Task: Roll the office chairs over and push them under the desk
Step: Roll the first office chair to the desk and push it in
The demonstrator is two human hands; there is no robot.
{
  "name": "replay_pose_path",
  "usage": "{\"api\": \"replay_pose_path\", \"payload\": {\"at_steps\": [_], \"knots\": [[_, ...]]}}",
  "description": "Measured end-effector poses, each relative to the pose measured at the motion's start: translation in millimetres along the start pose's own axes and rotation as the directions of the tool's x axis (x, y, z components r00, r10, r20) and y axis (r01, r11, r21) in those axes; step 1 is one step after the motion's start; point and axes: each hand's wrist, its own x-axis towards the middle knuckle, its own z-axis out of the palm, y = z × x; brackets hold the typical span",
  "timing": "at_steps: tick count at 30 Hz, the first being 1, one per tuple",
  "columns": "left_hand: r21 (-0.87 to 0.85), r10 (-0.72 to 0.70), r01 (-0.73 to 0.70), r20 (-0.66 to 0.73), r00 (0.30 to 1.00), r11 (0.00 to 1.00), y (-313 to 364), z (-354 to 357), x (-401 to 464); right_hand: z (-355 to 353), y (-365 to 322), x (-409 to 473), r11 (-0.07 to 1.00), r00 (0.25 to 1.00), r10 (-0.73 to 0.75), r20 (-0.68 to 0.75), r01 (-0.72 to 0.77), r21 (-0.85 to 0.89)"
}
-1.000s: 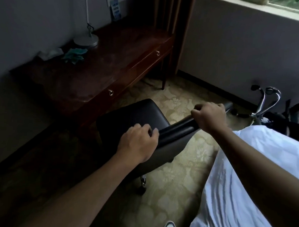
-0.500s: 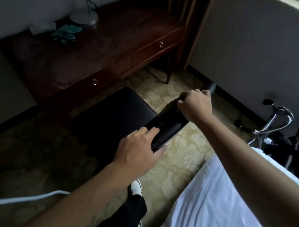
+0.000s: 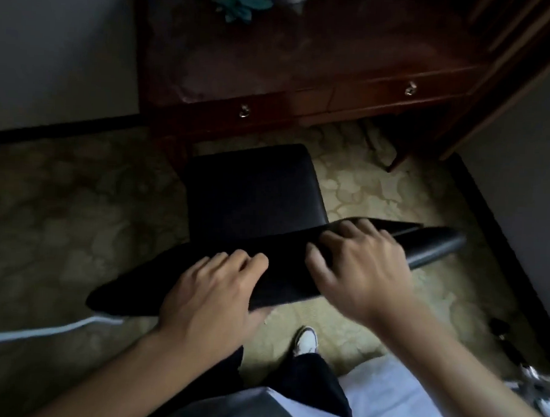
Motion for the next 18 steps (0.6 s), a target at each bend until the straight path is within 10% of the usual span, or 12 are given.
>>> {"api": "replay_pose_path", "payload": {"at_steps": [8, 18], "knots": [[0.065, -0.102, 0.116, -0.185, 0.977, 0.991, 16, 4, 3, -11, 28, 1, 0.925, 0.922, -0.378, 0.081, 0.373, 0.074], [0.036, -0.081, 0.094, -0.277, 0.957, 0.995, -8, -8, 42, -9, 31, 49, 0.869, 0.851, -0.461, -0.251, 0.49, 0.065]]}}
